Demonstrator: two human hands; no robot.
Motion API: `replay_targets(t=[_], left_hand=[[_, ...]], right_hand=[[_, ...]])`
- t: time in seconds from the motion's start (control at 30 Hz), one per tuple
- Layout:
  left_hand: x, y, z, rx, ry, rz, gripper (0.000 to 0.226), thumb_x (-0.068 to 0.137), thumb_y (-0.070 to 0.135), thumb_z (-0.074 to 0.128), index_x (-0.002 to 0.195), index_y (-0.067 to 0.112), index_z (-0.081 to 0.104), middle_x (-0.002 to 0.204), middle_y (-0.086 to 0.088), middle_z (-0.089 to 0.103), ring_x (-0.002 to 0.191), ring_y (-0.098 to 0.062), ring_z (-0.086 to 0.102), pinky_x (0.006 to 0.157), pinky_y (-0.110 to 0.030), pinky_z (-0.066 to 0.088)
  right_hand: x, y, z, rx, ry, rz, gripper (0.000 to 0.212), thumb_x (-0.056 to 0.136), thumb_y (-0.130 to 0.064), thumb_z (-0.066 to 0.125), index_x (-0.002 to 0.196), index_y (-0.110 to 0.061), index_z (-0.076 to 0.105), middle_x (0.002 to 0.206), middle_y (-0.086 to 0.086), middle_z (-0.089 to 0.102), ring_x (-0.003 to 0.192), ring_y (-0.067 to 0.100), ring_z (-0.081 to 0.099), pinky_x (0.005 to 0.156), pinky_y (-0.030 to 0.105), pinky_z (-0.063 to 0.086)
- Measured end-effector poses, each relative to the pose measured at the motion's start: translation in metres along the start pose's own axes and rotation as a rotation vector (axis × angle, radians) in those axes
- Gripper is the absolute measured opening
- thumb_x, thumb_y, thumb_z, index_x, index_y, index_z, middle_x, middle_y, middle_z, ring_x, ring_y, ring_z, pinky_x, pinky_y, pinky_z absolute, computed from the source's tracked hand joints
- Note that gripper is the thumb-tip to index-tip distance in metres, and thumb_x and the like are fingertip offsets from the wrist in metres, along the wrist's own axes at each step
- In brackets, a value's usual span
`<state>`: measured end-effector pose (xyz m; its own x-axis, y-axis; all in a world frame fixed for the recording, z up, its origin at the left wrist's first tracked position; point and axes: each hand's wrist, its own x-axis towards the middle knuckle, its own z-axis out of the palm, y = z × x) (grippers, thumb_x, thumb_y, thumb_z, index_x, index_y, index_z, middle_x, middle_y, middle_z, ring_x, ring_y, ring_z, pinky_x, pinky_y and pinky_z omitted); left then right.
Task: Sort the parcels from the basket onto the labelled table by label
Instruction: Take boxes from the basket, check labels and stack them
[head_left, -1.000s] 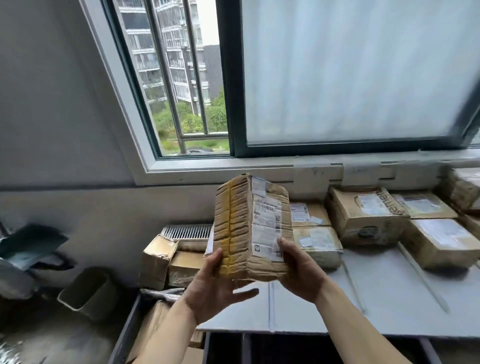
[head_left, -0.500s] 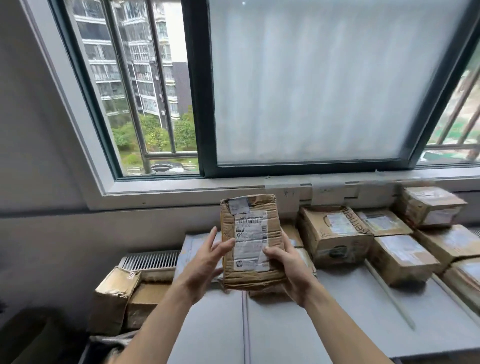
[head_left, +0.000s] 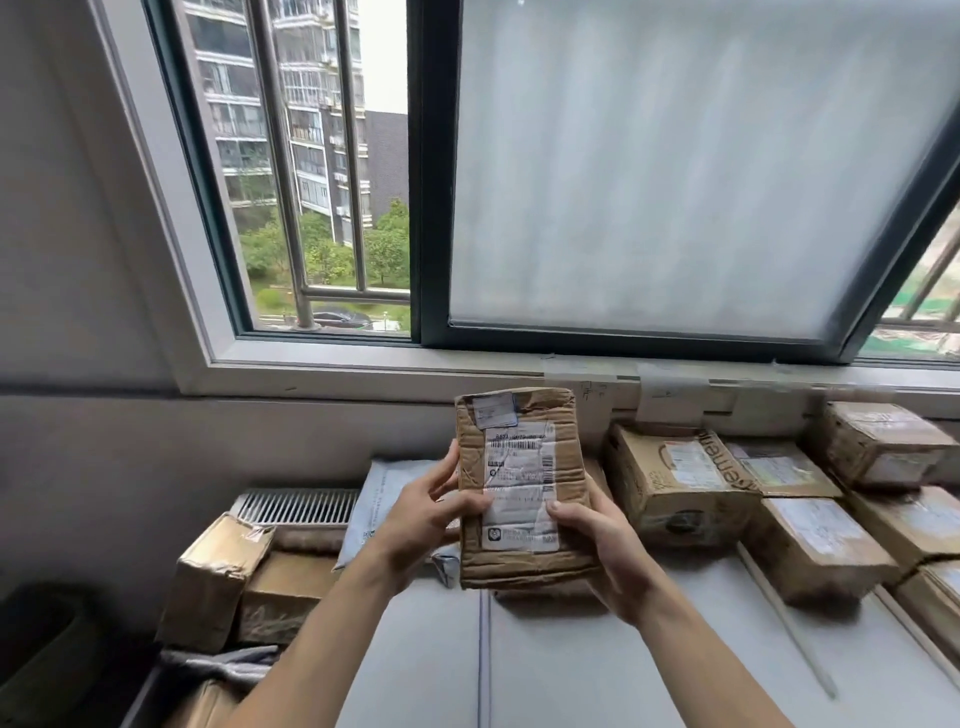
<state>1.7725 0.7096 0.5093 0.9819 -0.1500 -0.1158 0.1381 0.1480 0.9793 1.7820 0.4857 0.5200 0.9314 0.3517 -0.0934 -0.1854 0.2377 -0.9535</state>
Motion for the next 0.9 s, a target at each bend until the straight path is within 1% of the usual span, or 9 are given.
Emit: replay_targets(t=[0.17, 0.37, 0.5, 0.57, 0.67, 0.73, 0.8, 0.83, 0.9], left_hand=[[-0.006, -0.006, 0.001, 0.022, 0.042, -0.028, 0.075, 0.076, 0.017, 0.077, 0.147, 0.027, 0.053, 0.131, -0.002, 0.071, 0.125, -0.028, 0.065, 0.103, -0.053, 0.054], [-0.003, -0.013, -0.005, 0.030, 0.048, -0.045, 0.069, 0.077, 0.016, 0.076, 0.142, 0.027, 0.058, 0.131, -0.004, 0.071, 0.126, -0.030, 0.064, 0.106, -0.058, 0.051], [0.000, -0.026, -0.001, 0.039, 0.022, -0.057, 0.066, 0.071, 0.022, 0.079, 0.135, 0.030, 0.064, 0.130, -0.003, 0.071, 0.127, -0.031, 0.063, 0.107, -0.058, 0.050], [0.002, -0.031, 0.003, 0.060, -0.009, -0.055, 0.065, 0.074, 0.022, 0.078, 0.137, 0.031, 0.063, 0.131, -0.002, 0.071, 0.127, -0.030, 0.063, 0.107, -0.057, 0.050], [0.007, -0.035, 0.005, 0.088, -0.032, -0.068, 0.079, 0.076, 0.035, 0.082, 0.149, 0.038, 0.050, 0.132, 0.001, 0.070, 0.124, -0.022, 0.066, 0.106, -0.056, 0.051], [0.007, -0.038, 0.011, 0.049, -0.026, -0.091, 0.094, 0.076, 0.046, 0.084, 0.157, 0.040, 0.036, 0.134, 0.005, 0.070, 0.123, -0.016, 0.066, 0.099, -0.046, 0.056], [0.006, -0.044, 0.019, -0.070, 0.014, -0.118, 0.103, 0.083, 0.048, 0.081, 0.163, 0.033, 0.018, 0.138, 0.009, 0.065, 0.121, -0.008, 0.064, 0.092, -0.036, 0.057], [0.005, -0.049, 0.024, -0.151, 0.043, -0.138, 0.108, 0.083, 0.051, 0.081, 0.164, 0.032, 0.012, 0.141, 0.011, 0.060, 0.122, -0.006, 0.061, 0.096, -0.037, 0.054], [0.002, -0.062, 0.034, -0.271, 0.081, -0.195, 0.131, 0.064, 0.062, 0.087, 0.164, 0.036, 0.007, 0.140, 0.013, 0.055, 0.133, -0.011, 0.053, 0.112, -0.047, 0.044]], right_hand=[[0.007, 0.006, -0.010, -0.006, -0.052, 0.044, 0.065, 0.078, -0.012, 0.072, 0.140, -0.011, 0.055, 0.130, 0.020, 0.069, 0.120, 0.040, 0.067, 0.108, 0.054, 0.049], [0.007, 0.008, -0.012, -0.055, -0.062, 0.057, 0.061, 0.075, -0.014, 0.074, 0.134, -0.011, 0.060, 0.124, 0.017, 0.073, 0.114, 0.037, 0.071, 0.097, 0.046, 0.054], [0.002, 0.018, -0.021, -0.068, -0.036, 0.096, 0.061, 0.077, -0.013, 0.072, 0.136, -0.011, 0.059, 0.127, 0.017, 0.072, 0.118, 0.037, 0.069, 0.105, 0.052, 0.051], [-0.003, 0.021, -0.026, -0.073, -0.016, 0.110, 0.059, 0.078, -0.012, 0.071, 0.136, -0.010, 0.058, 0.128, 0.016, 0.072, 0.119, 0.036, 0.068, 0.106, 0.052, 0.051], [-0.012, 0.025, -0.029, -0.058, 0.026, 0.116, 0.057, 0.082, -0.011, 0.072, 0.136, -0.015, 0.057, 0.128, 0.012, 0.072, 0.119, 0.032, 0.069, 0.103, 0.046, 0.054], [-0.017, 0.030, -0.033, -0.026, 0.086, 0.126, 0.050, 0.090, -0.009, 0.069, 0.137, -0.020, 0.056, 0.128, 0.010, 0.072, 0.119, 0.031, 0.069, 0.104, 0.048, 0.053], [-0.020, 0.038, -0.036, 0.033, 0.189, 0.130, 0.043, 0.097, -0.011, 0.062, 0.138, -0.023, 0.056, 0.127, 0.008, 0.073, 0.116, 0.031, 0.071, 0.102, 0.049, 0.053], [-0.021, 0.042, -0.037, 0.071, 0.253, 0.133, 0.040, 0.099, -0.015, 0.061, 0.138, -0.025, 0.056, 0.126, 0.006, 0.074, 0.113, 0.029, 0.072, 0.098, 0.048, 0.055], [-0.022, 0.051, -0.039, 0.147, 0.381, 0.135, 0.037, 0.099, -0.024, 0.062, 0.135, -0.032, 0.055, 0.121, 0.001, 0.076, 0.101, 0.023, 0.076, 0.082, 0.042, 0.060]])
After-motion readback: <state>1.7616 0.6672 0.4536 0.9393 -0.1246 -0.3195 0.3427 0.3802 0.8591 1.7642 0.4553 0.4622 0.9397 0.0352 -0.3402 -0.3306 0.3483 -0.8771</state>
